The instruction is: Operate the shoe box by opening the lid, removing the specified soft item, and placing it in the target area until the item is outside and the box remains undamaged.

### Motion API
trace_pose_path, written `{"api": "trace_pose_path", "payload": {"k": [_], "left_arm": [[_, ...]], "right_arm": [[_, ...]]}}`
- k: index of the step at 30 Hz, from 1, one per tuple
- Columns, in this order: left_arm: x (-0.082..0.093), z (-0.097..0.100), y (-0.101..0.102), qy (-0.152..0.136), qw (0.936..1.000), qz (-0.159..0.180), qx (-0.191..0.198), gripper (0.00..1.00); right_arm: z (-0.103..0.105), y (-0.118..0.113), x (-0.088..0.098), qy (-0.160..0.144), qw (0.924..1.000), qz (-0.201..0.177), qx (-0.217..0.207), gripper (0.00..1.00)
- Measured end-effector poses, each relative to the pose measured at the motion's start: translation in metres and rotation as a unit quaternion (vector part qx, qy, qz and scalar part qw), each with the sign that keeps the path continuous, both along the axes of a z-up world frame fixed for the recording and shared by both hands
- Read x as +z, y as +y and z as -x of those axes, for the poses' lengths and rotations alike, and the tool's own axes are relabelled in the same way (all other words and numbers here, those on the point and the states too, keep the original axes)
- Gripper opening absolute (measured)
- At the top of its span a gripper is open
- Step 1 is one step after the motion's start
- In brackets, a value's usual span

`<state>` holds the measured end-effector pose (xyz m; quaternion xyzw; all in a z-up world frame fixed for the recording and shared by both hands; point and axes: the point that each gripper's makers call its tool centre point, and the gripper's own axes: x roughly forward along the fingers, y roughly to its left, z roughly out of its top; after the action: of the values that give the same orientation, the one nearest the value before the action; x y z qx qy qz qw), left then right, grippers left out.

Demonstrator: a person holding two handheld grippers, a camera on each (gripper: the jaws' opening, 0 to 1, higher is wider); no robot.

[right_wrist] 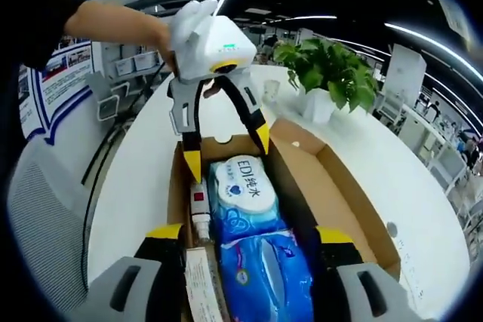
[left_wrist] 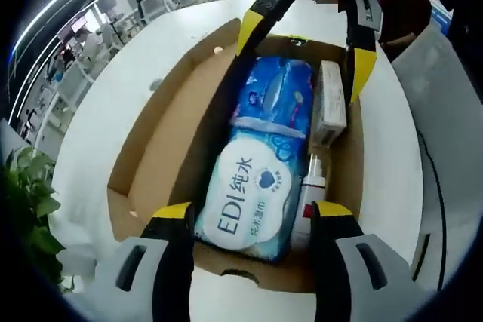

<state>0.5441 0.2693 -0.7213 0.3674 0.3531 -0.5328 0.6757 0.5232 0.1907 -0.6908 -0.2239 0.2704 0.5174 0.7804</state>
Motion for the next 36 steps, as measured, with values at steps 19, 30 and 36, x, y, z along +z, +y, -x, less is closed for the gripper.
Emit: {"api": "trace_pose_path", "payload": {"k": [19, 30, 36], "left_arm": [[-0.036, -0.007, 0.002, 0.001, 0.9938, -0.078, -0.078, 0.59], [-0.046, -0.011, 0.001, 0.003, 0.9922, -0.088, -0.088, 0.61], [-0.052, -0.011, -0.001, 0.005, 0.9917, -0.088, -0.093, 0.62]], "right_arm": [[-0.017, 0.030, -0.037, 0.012, 0.9993, 0.020, 0.029, 0.55], [-0.023, 0.040, -0.062, 0.013, 0.9974, 0.050, 0.050, 0.51], [-0.025, 0.047, -0.072, 0.018, 0.9961, 0.062, 0.060, 0.52]]}}
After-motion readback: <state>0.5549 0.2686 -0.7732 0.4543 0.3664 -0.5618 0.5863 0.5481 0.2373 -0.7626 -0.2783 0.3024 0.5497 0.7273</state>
